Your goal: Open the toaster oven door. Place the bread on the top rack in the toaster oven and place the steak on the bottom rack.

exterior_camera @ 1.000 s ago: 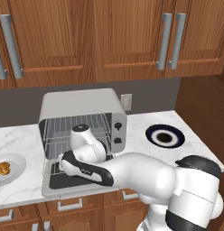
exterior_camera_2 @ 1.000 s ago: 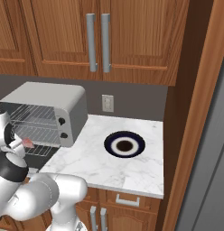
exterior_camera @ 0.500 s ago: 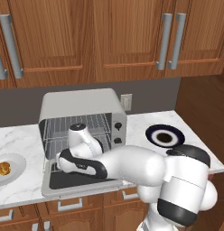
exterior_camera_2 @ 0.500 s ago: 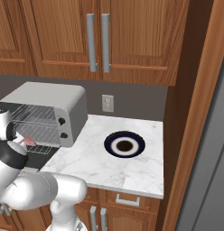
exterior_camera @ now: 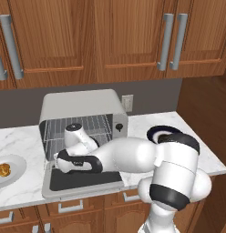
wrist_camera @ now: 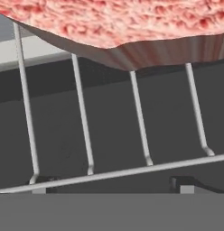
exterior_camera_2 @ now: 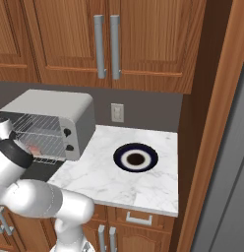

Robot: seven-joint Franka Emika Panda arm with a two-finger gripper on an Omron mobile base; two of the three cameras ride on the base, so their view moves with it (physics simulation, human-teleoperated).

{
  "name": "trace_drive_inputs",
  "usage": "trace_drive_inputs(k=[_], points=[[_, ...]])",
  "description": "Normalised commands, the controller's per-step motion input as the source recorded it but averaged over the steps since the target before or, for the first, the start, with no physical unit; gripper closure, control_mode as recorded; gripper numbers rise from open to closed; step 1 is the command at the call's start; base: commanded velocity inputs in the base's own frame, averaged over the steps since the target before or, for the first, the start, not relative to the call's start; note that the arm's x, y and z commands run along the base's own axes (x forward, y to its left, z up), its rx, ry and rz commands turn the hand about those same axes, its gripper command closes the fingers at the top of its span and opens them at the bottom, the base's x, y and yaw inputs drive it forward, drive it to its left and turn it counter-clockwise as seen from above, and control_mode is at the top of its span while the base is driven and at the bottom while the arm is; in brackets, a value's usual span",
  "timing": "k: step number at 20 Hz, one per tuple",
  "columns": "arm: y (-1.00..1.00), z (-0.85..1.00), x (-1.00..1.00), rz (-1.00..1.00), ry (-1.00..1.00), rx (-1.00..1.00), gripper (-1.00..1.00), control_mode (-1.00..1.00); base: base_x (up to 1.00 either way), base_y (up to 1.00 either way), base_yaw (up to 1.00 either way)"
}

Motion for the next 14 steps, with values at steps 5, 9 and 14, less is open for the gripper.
trace_drive_inputs(k=[5,9,14], points=[[-0.06,-0.08,0.36,0.02,-0.12,-0.02,-1.0,-1.0,0.0,0.0,0.0],[-0.06,-0.01,0.38,0.0,-0.04,0.0,-1.0,-1.0,0.0,0.0,0.0],[-0.06,0.0,0.36,0.01,0.0,0.0,-1.0,-1.0,0.0,0.0,0.0]])
